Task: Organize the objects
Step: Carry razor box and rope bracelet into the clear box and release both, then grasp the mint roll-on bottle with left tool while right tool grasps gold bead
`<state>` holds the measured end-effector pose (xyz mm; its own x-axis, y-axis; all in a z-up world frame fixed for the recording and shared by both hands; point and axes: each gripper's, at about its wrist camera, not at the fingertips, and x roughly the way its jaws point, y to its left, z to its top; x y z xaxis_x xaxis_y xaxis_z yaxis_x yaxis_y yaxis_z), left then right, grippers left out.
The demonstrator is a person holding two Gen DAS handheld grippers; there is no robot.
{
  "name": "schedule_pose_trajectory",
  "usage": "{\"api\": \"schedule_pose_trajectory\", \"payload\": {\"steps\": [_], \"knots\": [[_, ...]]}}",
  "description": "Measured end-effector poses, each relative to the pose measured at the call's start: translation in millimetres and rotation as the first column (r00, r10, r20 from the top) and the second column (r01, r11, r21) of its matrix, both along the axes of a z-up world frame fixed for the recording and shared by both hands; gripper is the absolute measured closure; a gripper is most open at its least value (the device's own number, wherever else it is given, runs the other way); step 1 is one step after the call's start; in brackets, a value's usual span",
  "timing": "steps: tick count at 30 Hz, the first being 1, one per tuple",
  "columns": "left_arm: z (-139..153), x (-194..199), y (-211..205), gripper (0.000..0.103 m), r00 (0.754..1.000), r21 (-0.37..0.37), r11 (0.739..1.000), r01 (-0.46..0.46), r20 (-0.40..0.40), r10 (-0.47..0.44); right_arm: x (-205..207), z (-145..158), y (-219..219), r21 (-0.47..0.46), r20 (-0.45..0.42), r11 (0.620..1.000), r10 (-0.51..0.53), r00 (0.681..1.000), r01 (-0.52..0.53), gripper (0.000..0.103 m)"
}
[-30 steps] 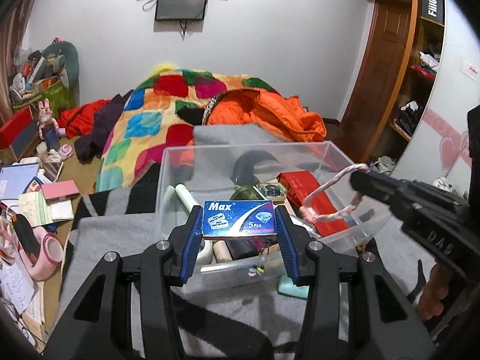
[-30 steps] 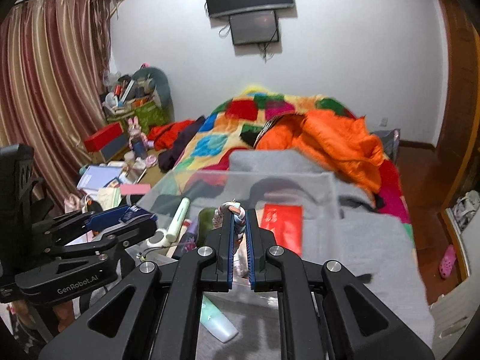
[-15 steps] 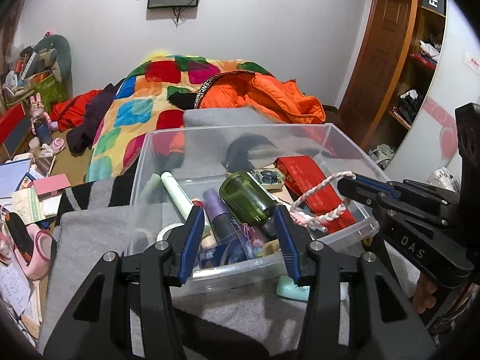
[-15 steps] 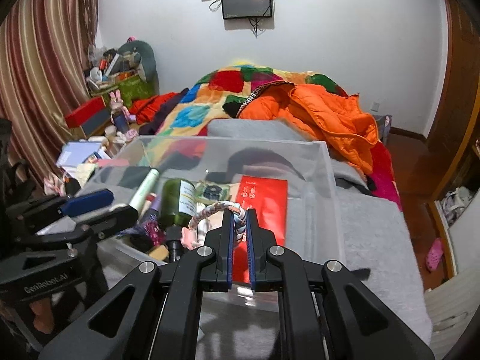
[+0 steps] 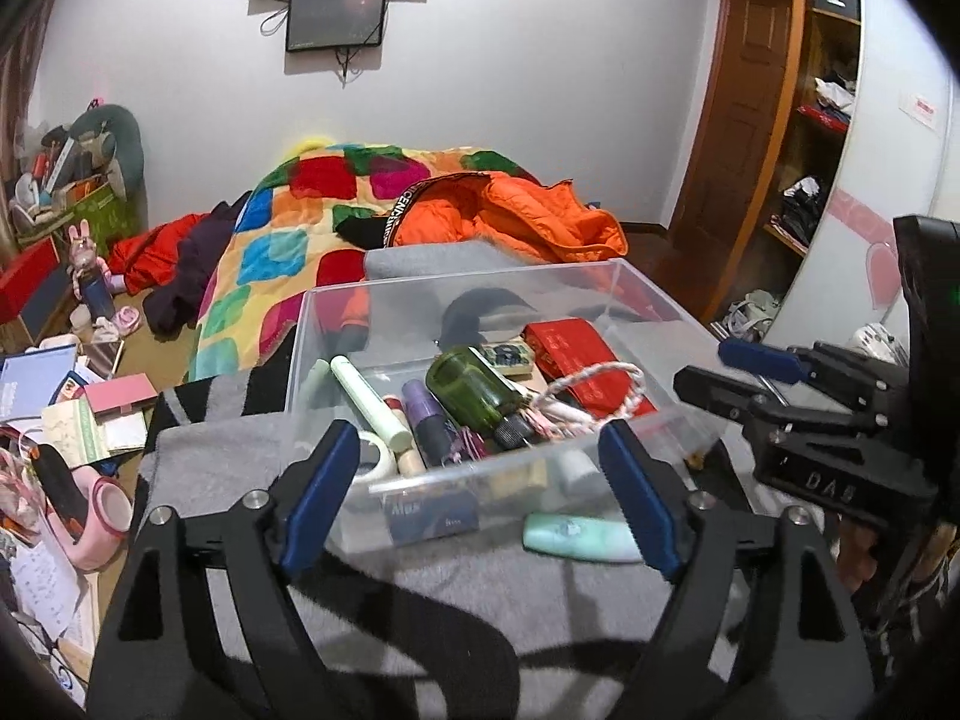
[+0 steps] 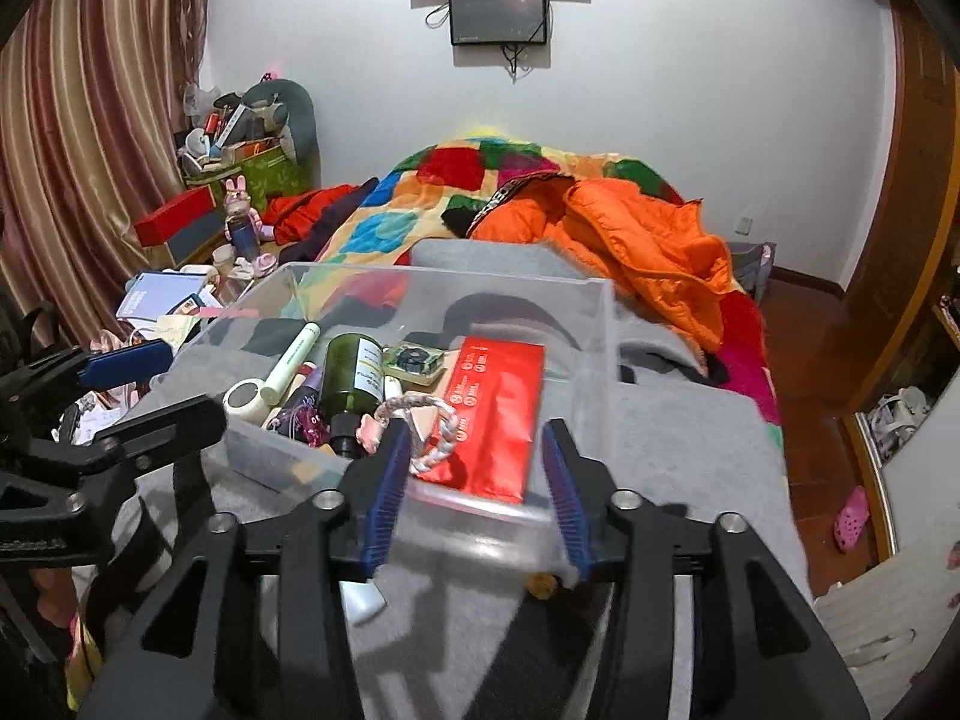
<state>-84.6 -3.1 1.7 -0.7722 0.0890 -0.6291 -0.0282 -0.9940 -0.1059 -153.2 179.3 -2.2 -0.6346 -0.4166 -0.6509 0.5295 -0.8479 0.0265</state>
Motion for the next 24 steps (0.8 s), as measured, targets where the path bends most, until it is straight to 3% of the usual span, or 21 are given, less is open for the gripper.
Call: {"api": "schedule_pose_trajectory", "payload": {"steps": [2,4,13,20,24], "knots": [[1,7,2,0.009,1.0,0.004,1.0,0.004,-0.001,-0.004,5,4,7,-0.015,-0.004,1.0,-0.005,1.0,0.005,0.047],[-1,13,4,0.006,1.0,0.015,1.0,0.01,0.008,-0.01,12,8,17,-0.03,-0.013,0.999,-0.015,1.0,0.015,0.045],[-37,18,29,0.006,0.99,-0.031,0.996,0.083,0.117,-0.079,29,-5,44,0.022,-0.016,0.998,-0.05,0.999,0.051,0.04],[-62,0,55,0.006,0.963,-0.05,0.984,0.174,0.216,-0.159,24,-40,50,0.074,0.063,0.996,-0.061,0.996,0.056,0.04],[-68,-16,64,0.006,0.951,-0.075,0.978,0.195,0.26,-0.17,15,-52,50,0.047,0.118,0.997,-0.063,0.991,0.058,0.04]]}}
